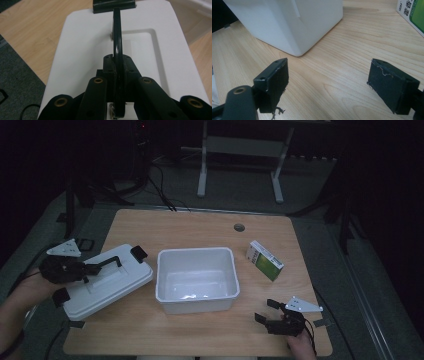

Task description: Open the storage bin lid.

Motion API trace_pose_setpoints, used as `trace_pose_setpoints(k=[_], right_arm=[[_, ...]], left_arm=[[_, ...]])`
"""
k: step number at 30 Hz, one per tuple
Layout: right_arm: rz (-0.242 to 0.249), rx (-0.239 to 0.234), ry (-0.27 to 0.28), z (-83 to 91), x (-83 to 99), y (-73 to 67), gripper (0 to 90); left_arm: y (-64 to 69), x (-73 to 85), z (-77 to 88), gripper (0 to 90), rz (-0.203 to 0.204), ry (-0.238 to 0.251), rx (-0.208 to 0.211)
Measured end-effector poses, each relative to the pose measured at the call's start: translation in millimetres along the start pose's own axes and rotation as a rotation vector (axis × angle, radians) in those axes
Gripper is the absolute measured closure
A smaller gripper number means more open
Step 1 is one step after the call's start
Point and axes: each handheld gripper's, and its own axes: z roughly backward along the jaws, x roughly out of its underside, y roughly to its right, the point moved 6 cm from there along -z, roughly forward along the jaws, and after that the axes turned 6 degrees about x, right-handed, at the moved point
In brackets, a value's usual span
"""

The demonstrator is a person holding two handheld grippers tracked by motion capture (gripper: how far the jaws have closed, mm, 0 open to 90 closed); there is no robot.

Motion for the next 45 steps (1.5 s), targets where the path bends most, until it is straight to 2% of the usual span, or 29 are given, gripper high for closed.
trace_pose_setpoints(k=[4,12,16,20,23,27,32,38,42,45], right_arm=[[0.000,0.003,-0.001,0.4,-0.3,-0.1,16.5],[0.009,-0.002,-0.005,0.2,-0.4,-2.0,16.4],[0.007,-0.005,-0.001,0.5,-3.1,-1.9,16.4],[0.008,-0.006,0.000,0.7,-3.2,-1.9,16.4],[0.011,-0.005,-0.003,0.6,-2.3,-1.6,16.4],[0.007,-0.005,0.000,1.5,-2.4,-1.4,16.4],[0.002,-0.002,-0.007,2.5,-1.4,0.0,16.5],[0.003,-0.002,0.000,4.0,-3.0,-0.5,16.4],[0.002,0.016,0.007,5.4,-6.2,0.8,16.2],[-0.018,0.030,0.016,8.4,-10.4,3.3,14.0]], left_arm=[[-0.2,9.4,-15.9,83.5,0.020,0.010,-0.005],[-4.1,24.8,-43.5,83.5,0.065,-0.015,-0.011],[-5.3,31.5,-56.7,83.5,0.100,-0.025,0.000],[-3.3,36.2,-66.2,83.5,0.109,-0.037,0.017],[-3.0,37.5,-69.9,83.5,0.127,-0.042,0.022],[-2.4,39.9,-74.6,83.5,0.136,-0.073,0.032],[-2.9,41.0,-78.3,83.4,0.138,-0.120,0.032],[-3.1,40.2,-77.5,83.0,0.140,-0.136,0.039],[-4.4,35.4,-72.6,70.7,0.148,-0.114,0.031],[-4.2,32.6,-70.4,70.6,0.136,-0.126,0.021]])
